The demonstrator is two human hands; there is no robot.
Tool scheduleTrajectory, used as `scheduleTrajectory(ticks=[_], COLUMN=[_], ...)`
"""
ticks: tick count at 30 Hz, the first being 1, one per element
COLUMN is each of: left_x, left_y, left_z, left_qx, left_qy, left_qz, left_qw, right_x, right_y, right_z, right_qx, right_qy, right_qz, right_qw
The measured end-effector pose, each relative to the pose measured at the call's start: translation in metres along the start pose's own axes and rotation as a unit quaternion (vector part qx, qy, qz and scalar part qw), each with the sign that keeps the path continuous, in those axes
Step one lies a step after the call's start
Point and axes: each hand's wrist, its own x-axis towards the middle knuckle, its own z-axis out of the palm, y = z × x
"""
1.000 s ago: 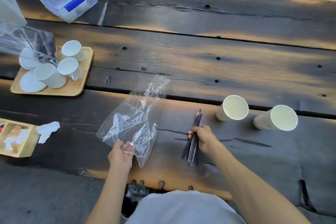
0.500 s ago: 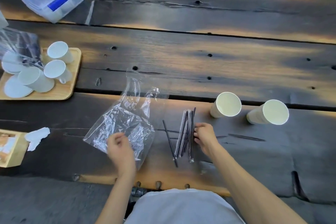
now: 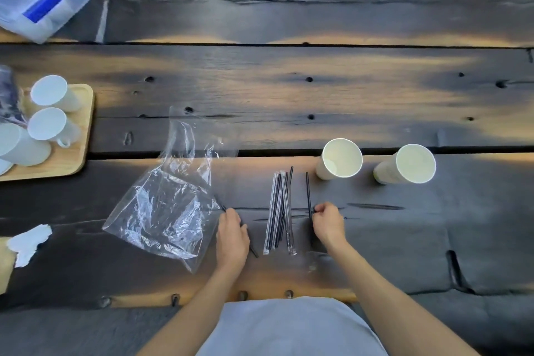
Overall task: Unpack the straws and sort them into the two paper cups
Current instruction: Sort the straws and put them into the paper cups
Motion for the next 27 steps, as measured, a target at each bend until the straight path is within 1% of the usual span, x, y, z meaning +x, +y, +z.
scheduleTrajectory(ticks=[2,4,8,11,13,14,16,17,19,22,23,26,27], left_x=[0.001,0.002,0.005,0.011,0.014,0.014,0.014,0.014,0.015,0.015,0.016,0.014,0.014], left_y=[-0.005,-0.009,-0.007,-0.001,0.005,0.008,0.016,0.02,0.027,0.039,0.043,0.054,0.056], left_z=[-0.003,-0.003,-0.001,0.001,0.003,0.004,0.004,0.004,0.002,0.003,0.005,0.009,0.009], left_qx=[-0.014,-0.02,-0.033,-0.05,-0.09,-0.129,-0.223,-0.267,-0.339,-0.391,-0.417,-0.497,-0.501], left_qy=[0.026,0.034,0.019,-0.004,-0.033,-0.048,-0.08,-0.099,-0.139,-0.174,-0.184,-0.227,-0.231], left_qz=[-0.022,-0.053,-0.068,-0.071,-0.058,-0.066,-0.108,-0.127,-0.135,-0.119,-0.13,-0.151,-0.152], left_qw=[0.999,0.998,0.997,0.996,0.994,0.988,0.965,0.95,0.921,0.896,0.881,0.824,0.82], right_x=[-0.001,-0.003,-0.007,-0.007,-0.008,-0.008,-0.008,-0.008,-0.01,-0.022,-0.027,-0.039,-0.041], right_y=[0.001,0.0,-0.005,-0.006,-0.005,-0.005,-0.004,-0.005,-0.008,-0.02,-0.025,-0.031,-0.031], right_z=[0.001,0.003,0.007,0.008,0.007,0.007,0.006,0.006,0.008,0.016,0.02,0.035,0.038], right_qx=[-0.072,-0.13,-0.196,-0.21,-0.21,-0.218,-0.221,-0.205,-0.137,-0.029,-0.006,0.024,0.024], right_qy=[0.008,0.012,0.024,0.025,0.024,0.024,0.019,0.014,-0.003,-0.051,-0.073,-0.113,-0.115], right_qz=[-0.064,-0.106,-0.141,-0.152,-0.151,-0.154,-0.153,-0.148,-0.138,-0.13,-0.134,-0.16,-0.168], right_qw=[0.995,0.986,0.97,0.965,0.966,0.963,0.963,0.967,0.981,0.99,0.988,0.98,0.979])
